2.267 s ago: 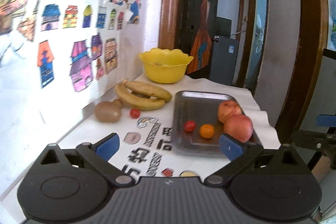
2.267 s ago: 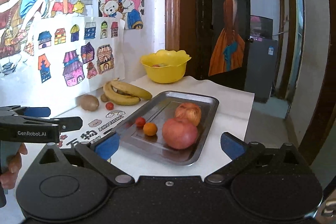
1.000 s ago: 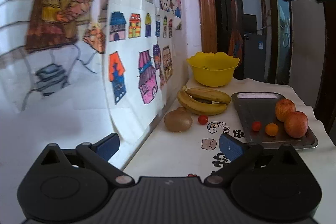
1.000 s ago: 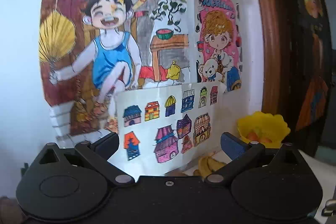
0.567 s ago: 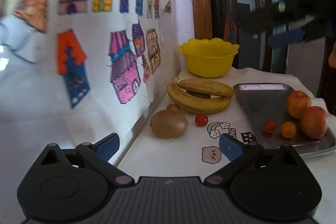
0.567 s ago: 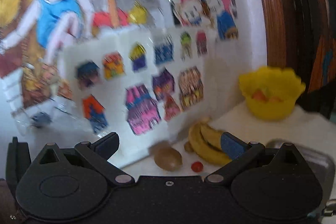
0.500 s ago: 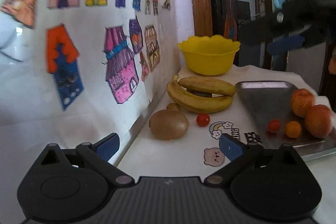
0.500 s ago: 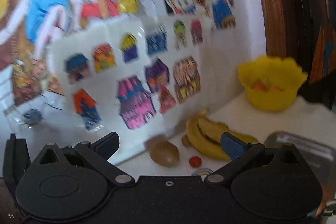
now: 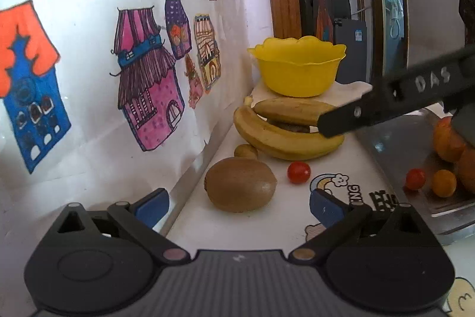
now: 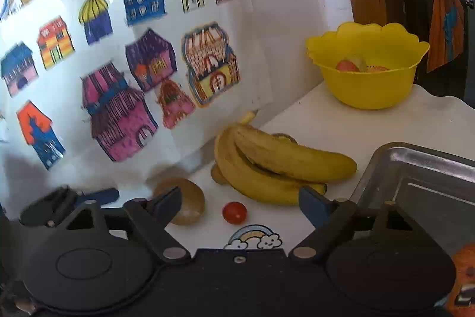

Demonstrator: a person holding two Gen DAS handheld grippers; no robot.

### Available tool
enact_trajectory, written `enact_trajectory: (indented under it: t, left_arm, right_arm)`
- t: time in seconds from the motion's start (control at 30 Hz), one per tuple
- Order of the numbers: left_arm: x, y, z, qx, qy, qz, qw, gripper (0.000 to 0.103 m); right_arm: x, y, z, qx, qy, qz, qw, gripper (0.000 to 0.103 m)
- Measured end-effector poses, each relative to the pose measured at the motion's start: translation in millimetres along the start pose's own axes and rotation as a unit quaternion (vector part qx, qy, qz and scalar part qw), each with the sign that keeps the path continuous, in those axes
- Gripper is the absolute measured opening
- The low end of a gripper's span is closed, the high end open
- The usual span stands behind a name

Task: Organize fruits
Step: 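Move the open right tool to the remaining cherry tomato while the left tool approaches the kiwi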

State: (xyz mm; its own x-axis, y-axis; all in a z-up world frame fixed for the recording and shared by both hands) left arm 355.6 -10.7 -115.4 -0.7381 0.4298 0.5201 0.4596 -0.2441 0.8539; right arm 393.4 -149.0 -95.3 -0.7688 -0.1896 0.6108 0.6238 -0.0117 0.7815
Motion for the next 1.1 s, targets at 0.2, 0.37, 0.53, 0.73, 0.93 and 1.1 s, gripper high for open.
enact_trajectory:
  t: [0.2, 0.37, 0.53, 0.73, 0.93, 1.1]
  left_arm:
    - [-6, -3, 2, 0.004, -0.005, 0.003, 1.0000, 0.096]
    - [-12, -1, 0, 0.004, -0.011, 0.003, 0.9999, 0.094]
    - [-17, 0, 4, 0.012, -0.011, 0.010, 0.9998, 0.091]
    - [-24, 0, 8, 0.023, -0.008, 0.017, 0.9996, 0.090]
    - [-27, -1, 10, 0.030, -0.010, 0.024, 0.9992, 0.083]
    - [-28, -4, 13, 0.040, -0.014, 0.027, 0.9987, 0.075]
  right_arm:
    - [-18, -6, -2, -0.004, -0.005, 0.011, 1.000, 0.075]
    - [-28, -12, 2, 0.001, 0.005, 0.023, 1.000, 0.073]
    - [-37, -16, 4, 0.000, 0.008, 0.036, 0.999, 0.070]
    - [-49, -23, 5, -0.009, 0.011, 0.055, 0.998, 0.069]
    - [-56, -27, 9, -0.012, 0.006, 0.061, 0.998, 0.064]
    - [-60, -27, 11, -0.010, 0.001, 0.055, 0.998, 0.059]
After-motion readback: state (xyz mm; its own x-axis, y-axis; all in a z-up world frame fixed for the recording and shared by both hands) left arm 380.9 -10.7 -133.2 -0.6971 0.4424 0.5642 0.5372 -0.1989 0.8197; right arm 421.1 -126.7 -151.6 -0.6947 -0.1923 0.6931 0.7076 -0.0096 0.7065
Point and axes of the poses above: each gripper's, at about its wrist camera, not at the fingertips, and x roughly against the way its jaws point, z to its left, y to its top, the point moved 10 cm from there along -x, roughly the way its jaws point, and after that the axes turned 15 degrees about -y, right-handed, at the moved point
